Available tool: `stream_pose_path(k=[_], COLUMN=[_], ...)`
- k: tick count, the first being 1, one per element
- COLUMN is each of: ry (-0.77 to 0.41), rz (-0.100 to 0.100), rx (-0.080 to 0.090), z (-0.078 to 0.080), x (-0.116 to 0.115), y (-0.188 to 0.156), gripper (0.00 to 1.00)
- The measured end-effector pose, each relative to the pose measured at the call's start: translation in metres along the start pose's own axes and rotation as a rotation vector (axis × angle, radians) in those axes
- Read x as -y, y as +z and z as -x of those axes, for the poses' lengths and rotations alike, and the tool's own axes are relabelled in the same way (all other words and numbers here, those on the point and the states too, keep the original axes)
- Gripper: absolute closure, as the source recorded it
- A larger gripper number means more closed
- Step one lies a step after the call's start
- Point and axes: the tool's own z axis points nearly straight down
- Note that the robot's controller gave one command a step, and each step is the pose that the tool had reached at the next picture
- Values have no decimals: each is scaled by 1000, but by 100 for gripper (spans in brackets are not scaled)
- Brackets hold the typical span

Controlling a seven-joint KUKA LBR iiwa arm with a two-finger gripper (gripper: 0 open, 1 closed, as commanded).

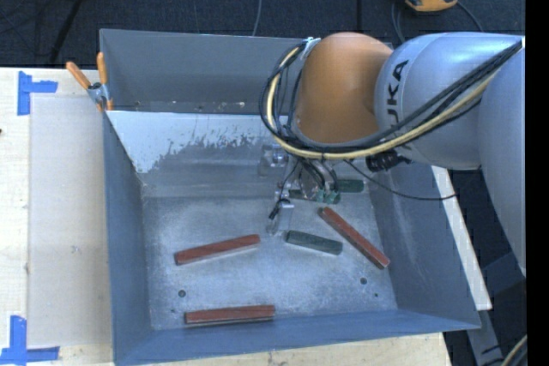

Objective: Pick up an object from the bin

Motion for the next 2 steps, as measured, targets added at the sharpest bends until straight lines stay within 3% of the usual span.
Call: stream_pose_path(k=[2], ry=[-2], rz=[0], rx=[3], z=[0], x=[0], y=[1], gripper=[0])
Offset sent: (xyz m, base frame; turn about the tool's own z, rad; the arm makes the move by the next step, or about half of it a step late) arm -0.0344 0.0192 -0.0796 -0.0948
